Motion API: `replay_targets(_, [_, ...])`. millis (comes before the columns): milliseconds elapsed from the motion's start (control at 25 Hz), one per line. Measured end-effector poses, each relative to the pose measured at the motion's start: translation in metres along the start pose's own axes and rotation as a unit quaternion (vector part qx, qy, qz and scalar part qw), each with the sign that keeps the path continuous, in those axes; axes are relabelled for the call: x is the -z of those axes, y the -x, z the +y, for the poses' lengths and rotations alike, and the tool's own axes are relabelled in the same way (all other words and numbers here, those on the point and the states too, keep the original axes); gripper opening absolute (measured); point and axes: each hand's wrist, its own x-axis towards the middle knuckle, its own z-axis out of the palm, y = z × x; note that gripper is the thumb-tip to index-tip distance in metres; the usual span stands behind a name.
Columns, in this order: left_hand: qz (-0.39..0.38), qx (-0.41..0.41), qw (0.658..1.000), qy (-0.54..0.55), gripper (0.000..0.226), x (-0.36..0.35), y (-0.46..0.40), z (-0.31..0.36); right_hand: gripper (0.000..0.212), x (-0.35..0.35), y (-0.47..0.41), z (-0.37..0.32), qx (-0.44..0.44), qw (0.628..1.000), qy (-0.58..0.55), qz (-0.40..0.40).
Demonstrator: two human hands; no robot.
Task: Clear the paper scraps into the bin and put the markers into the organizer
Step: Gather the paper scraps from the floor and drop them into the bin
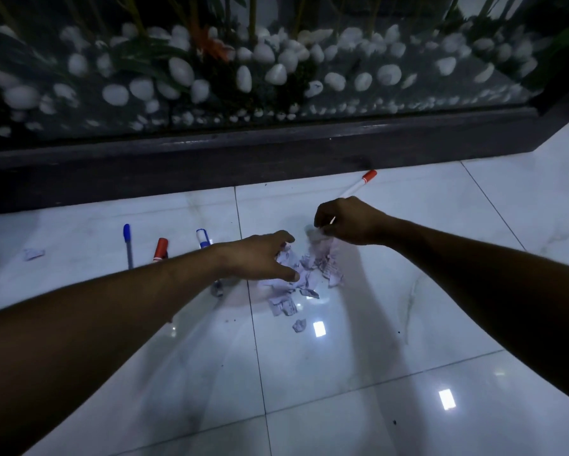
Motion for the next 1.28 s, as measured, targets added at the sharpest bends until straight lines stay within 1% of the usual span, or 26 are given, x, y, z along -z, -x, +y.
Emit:
replay_targets(40, [0.01,-0.003,1.0,-0.021,0.089,-0.001,0.003,0.0,0.023,0.001,0.004,0.002,-0.02,1.0,0.006,-0.011])
replay_targets(80, [0.025,-0.003,0.999,-0.047,0.093,-0.002,0.006,0.0,0.032,0.001,0.008,0.004,-0.043,0.999,0.007,-0.023])
replay_targets(200, [0.062,0.031,0.986,-0.151,0.113,-0.014,0.013,-0.002,0.075,-0.011,0.025,0.009,-0.086,0.993,0.04,-0.069])
replay_targets(240, [0.057,0.051,0.981,-0.179,0.12,-0.021,0.014,-0.003,0.087,-0.018,0.031,0.01,-0.091,0.991,0.063,-0.081])
replay_targets(320, [0.027,0.08,0.975,-0.204,0.131,-0.037,0.013,-0.004,0.098,-0.032,0.04,0.01,-0.098,0.987,0.089,-0.095])
replay_targets(400, [0.017,0.079,0.977,-0.198,0.135,-0.049,0.01,-0.001,0.097,-0.042,0.044,0.004,-0.082,0.988,0.083,-0.097])
replay_targets(560, [0.028,0.029,0.985,-0.165,0.118,-0.06,0.006,0.013,0.084,-0.055,0.043,-0.014,0.001,0.993,0.044,-0.108])
replay_targets(640, [0.032,0.022,0.987,-0.157,0.119,-0.065,0.009,0.014,0.081,-0.056,0.041,-0.02,0.025,0.993,0.037,-0.108])
replay_targets(720, [0.042,0.032,0.982,-0.182,0.131,-0.067,0.016,0.011,0.092,-0.05,0.042,-0.022,0.037,0.99,0.083,-0.108])
replay_targets(840, [0.035,0.055,0.971,-0.23,0.148,-0.073,0.03,0.002,0.117,-0.041,0.049,-0.015,0.038,0.973,0.183,-0.134])
replay_targets(920, [0.027,0.066,0.971,-0.226,0.153,-0.081,0.039,-0.004,0.127,-0.042,0.059,-0.008,0.029,0.968,0.206,-0.143])
replay_targets(1000, [0.033,0.063,0.973,-0.219,0.153,-0.086,0.043,-0.009,0.131,-0.049,0.069,-0.005,0.021,0.969,0.198,-0.144])
replay_targets(1160, [0.065,0.023,0.981,-0.183,0.145,-0.085,0.035,-0.004,0.13,-0.07,0.078,-0.013,0.017,0.979,0.163,-0.118])
replay_targets(1280, [0.087,0.005,0.986,-0.145,0.122,-0.082,0.024,0.002,0.116,-0.082,0.078,-0.025,0.017,0.989,0.114,-0.092])
